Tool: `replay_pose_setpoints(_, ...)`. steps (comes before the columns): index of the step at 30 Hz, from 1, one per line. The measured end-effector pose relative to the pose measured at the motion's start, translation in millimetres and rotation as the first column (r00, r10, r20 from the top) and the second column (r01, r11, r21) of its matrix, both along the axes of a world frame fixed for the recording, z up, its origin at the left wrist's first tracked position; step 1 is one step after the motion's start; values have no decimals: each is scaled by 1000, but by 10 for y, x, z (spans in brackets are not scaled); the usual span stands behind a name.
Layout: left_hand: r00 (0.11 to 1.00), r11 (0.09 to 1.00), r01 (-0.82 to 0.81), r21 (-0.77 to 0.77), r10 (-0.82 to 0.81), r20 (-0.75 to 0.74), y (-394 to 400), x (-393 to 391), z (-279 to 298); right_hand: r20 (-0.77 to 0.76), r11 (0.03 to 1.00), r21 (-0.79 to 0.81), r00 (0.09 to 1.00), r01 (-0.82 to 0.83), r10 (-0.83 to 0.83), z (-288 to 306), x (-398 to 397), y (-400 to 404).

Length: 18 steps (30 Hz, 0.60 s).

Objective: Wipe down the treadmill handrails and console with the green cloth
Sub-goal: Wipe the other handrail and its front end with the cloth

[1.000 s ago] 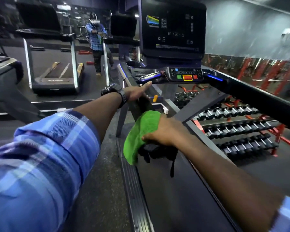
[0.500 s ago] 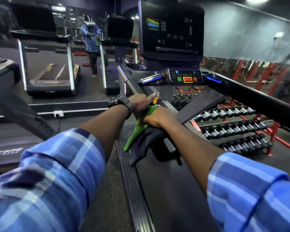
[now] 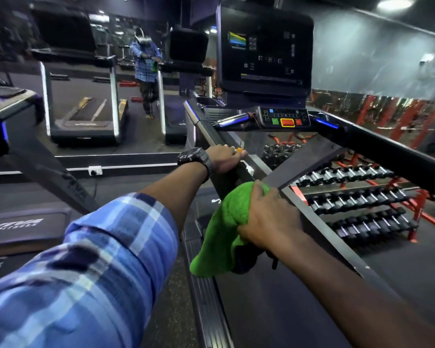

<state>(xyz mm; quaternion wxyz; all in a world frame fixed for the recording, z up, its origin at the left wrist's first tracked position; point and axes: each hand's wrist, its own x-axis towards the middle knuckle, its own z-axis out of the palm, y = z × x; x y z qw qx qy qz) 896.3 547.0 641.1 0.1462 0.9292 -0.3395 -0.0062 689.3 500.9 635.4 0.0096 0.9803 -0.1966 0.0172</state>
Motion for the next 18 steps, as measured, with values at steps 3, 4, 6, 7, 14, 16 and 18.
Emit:
replay_pose_setpoints(3, 998, 1000, -11, -28, 9, -60, 18, -47, 42, 37, 1000, -4, 999, 17, -16, -38, 406, 38)
replay_pose_setpoints(4, 997, 999, -22, -34, 19, -74, 26, -60, 55, 51, 999, -37, 999, 19, -17, -73, 510, 59)
replay_pose_setpoints(6, 995, 999, -37, -36, 34, -95, 37, -98, 76, 84, 983, -181, 996, -9, 24, -152, 601, 102)
replay_pose_setpoints(7, 994, 999, -41, -35, 37, -106, 36, -117, 88, 82, 968, -247, 995, -38, 60, -192, 576, 110)
replay_pose_setpoints(14, 986, 995, -88, -57, 79, -147, 44, -233, 117, 11, 949, -264, 984, -171, 180, -201, 59, 94)
replay_pose_setpoints(16, 984, 993, -102, -58, 92, -154, 65, -246, 118, 27, 976, -163, 988, -144, 150, -139, 68, 65)
replay_pose_setpoints(18, 981, 992, -110, -62, 99, -164, 78, -260, 117, 25, 997, 2, 997, -78, 78, -40, 239, -22)
